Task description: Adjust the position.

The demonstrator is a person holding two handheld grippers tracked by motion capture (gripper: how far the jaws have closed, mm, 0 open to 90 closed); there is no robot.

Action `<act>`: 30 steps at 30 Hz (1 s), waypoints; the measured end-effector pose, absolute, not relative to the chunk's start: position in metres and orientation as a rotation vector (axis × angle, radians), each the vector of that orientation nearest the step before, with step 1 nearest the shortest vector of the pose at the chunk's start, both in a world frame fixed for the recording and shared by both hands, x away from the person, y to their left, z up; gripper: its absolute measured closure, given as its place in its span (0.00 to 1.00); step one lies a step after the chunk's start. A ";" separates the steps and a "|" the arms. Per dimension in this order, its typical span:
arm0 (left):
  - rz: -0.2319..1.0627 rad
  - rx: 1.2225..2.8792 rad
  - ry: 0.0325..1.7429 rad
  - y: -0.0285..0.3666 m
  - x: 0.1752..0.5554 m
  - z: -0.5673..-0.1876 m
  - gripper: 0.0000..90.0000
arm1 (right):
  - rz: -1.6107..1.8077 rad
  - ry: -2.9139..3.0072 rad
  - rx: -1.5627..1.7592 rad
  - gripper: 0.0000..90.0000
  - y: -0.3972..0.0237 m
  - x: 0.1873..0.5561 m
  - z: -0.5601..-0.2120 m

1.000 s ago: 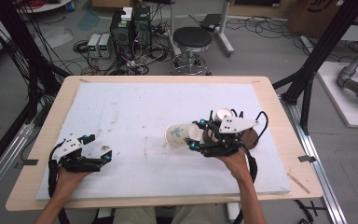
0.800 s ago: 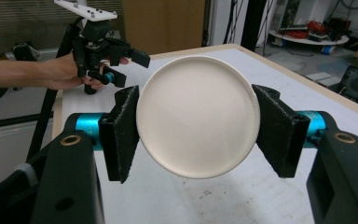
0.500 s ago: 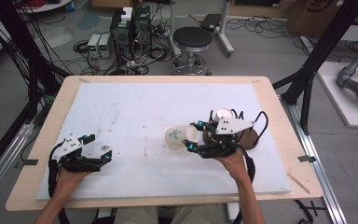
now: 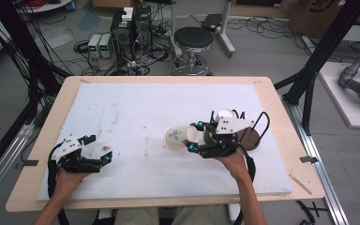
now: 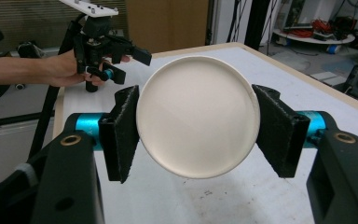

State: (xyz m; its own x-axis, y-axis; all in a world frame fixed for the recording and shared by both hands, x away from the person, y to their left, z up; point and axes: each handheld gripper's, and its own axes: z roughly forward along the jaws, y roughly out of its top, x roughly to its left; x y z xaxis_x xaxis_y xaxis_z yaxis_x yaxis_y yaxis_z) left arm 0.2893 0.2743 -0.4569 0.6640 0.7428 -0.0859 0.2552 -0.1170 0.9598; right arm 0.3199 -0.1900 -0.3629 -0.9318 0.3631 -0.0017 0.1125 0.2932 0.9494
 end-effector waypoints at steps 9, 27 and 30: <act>0.431 1.676 0.723 0.275 0.292 -0.439 0.02 | 1.699 2.364 0.412 0.41 -0.185 0.322 -0.362; 0.221 1.766 0.429 0.242 0.312 -0.401 0.02 | 1.732 2.385 0.371 0.41 -0.180 0.322 -0.361; 0.187 1.779 0.389 0.236 0.314 -0.396 0.02 | 1.724 2.394 0.360 0.41 -0.178 0.322 -0.361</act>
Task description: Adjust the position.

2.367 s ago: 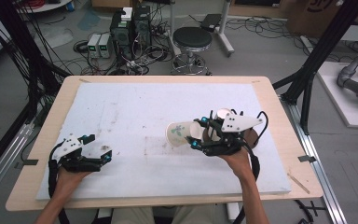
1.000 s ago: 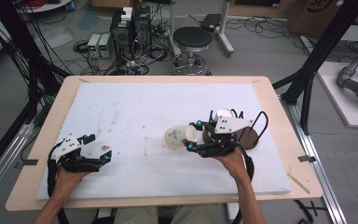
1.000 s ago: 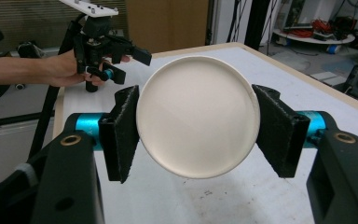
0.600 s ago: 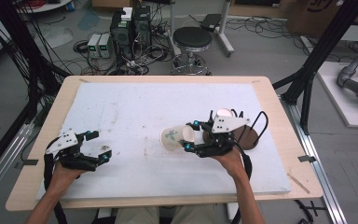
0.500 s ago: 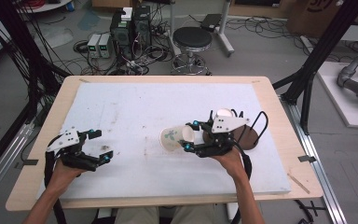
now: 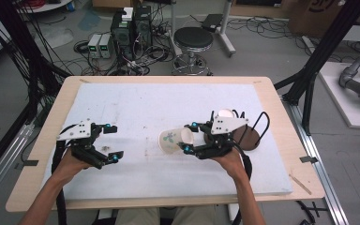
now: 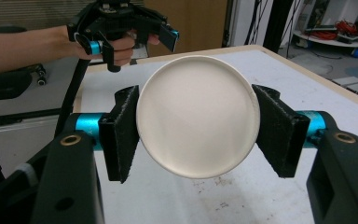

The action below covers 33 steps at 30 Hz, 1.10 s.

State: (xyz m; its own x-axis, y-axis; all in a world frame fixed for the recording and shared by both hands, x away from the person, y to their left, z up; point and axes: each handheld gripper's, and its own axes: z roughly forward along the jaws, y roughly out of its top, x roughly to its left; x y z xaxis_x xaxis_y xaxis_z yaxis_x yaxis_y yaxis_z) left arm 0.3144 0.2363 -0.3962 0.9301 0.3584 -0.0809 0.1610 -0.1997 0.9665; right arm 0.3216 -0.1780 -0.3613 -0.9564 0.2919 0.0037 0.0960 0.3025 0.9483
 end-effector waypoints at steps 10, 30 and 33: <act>0.114 1.802 0.287 0.218 0.322 -0.386 0.02 | 1.726 2.416 0.336 0.41 -0.172 0.321 -0.361; 0.052 1.781 0.178 0.162 0.335 -0.373 0.02 | 1.748 2.437 0.278 0.41 -0.160 0.324 -0.361; 0.037 1.786 0.165 0.155 0.335 -0.374 0.02 | 1.745 2.446 0.273 0.41 -0.158 0.324 -0.361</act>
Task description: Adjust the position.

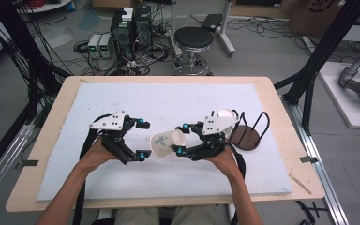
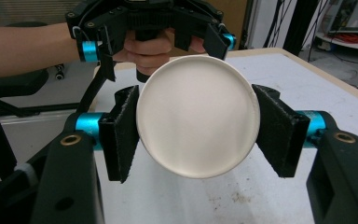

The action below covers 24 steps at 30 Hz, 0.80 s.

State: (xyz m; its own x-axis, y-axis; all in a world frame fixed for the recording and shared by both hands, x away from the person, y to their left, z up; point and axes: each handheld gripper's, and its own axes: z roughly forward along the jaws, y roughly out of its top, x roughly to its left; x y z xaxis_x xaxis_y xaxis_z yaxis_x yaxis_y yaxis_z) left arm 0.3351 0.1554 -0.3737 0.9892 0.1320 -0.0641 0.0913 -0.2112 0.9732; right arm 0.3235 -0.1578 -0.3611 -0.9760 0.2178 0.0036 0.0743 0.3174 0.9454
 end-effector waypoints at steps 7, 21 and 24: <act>0.029 1.768 0.140 0.140 0.336 -0.372 0.02 | 1.755 2.452 0.262 0.41 -0.156 0.323 -0.361; 0.005 1.808 0.092 0.118 0.337 -0.373 0.02 | 1.770 2.447 0.247 0.41 -0.156 0.322 -0.360; 0.000 1.819 0.091 0.115 0.337 -0.375 0.02 | 1.778 2.446 0.242 0.41 -0.156 0.321 -0.359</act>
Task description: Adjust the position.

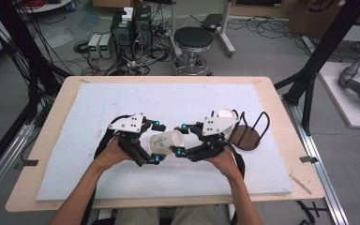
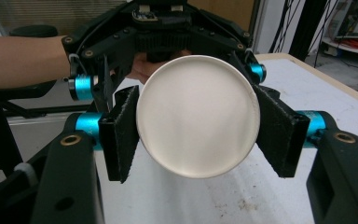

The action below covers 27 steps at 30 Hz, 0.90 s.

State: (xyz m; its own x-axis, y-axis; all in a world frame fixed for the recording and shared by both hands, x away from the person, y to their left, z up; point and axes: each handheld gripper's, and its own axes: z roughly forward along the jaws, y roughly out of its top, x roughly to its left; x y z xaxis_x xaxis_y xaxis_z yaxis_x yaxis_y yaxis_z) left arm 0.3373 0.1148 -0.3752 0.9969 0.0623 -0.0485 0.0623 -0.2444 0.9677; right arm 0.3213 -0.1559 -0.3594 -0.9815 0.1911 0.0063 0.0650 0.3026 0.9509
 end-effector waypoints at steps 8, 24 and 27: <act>-0.013 1.841 0.094 0.109 0.337 -0.384 0.02 | 1.800 2.448 0.222 0.41 -0.154 0.320 -0.358; -0.041 1.857 0.074 0.113 0.338 -0.391 0.14 | 1.815 2.454 0.194 0.41 -0.154 0.319 -0.358; -0.052 1.855 0.059 0.115 0.339 -0.391 0.20 | 1.817 2.452 0.186 0.41 -0.154 0.319 -0.358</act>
